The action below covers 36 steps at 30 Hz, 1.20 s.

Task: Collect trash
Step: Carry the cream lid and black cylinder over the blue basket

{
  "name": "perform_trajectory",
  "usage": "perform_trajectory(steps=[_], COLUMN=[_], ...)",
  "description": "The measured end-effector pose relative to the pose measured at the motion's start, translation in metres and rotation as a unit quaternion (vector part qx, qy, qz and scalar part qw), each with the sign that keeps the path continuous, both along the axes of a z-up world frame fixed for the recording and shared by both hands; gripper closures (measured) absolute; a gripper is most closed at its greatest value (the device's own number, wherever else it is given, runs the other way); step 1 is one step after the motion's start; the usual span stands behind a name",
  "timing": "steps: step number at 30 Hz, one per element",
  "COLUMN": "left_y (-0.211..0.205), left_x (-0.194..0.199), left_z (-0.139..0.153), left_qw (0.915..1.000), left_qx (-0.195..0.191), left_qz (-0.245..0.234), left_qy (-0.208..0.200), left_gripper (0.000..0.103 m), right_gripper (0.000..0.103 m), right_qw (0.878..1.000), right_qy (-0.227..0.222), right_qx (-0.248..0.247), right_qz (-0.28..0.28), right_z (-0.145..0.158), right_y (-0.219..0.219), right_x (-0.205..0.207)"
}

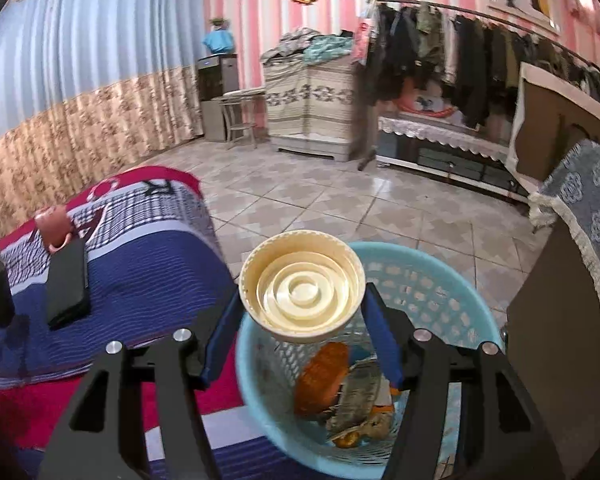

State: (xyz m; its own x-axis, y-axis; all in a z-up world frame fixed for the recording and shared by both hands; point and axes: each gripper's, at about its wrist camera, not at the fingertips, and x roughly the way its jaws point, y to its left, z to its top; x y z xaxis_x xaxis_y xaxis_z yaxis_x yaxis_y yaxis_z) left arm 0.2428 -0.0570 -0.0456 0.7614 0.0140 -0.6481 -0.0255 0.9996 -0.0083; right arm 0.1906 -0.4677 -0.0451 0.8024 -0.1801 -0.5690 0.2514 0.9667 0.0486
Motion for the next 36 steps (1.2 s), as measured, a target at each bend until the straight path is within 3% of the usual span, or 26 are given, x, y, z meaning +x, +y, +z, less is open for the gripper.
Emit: perform_trajectory(steps=[7,13,20,26,36], left_y=[-0.061,-0.12,-0.189,-0.242,-0.33], left_x=[-0.013,-0.018,-0.023,-0.027,-0.039], left_z=[-0.002,0.004,0.015,0.011,-0.006], left_qw=[0.9977,0.9905,0.977,0.966,0.9404], left_qx=[0.001,-0.008,-0.013,-0.019,0.006], left_qz=[-0.068,-0.135,-0.208,-0.254,-0.337], left_qy=[-0.007,-0.021,-0.046,-0.043,-0.047], left_gripper=[0.039,0.039,0.039,0.039,0.039], right_gripper=[0.043,0.043,0.043,0.043,0.043], right_qw=[0.999,0.998,0.995,0.992,0.987], right_qy=[0.002,-0.001,-0.002,-0.004,0.007], right_qx=[0.011,0.006,-0.001,0.01,0.045], right_qz=[-0.036,-0.067,-0.096,-0.126,-0.153], right_z=[-0.003,-0.003,-0.004,-0.009,-0.025], right_y=[-0.027,-0.046,-0.075,-0.103,-0.134], right_x=[-0.003,-0.01,-0.021,-0.029,-0.033])
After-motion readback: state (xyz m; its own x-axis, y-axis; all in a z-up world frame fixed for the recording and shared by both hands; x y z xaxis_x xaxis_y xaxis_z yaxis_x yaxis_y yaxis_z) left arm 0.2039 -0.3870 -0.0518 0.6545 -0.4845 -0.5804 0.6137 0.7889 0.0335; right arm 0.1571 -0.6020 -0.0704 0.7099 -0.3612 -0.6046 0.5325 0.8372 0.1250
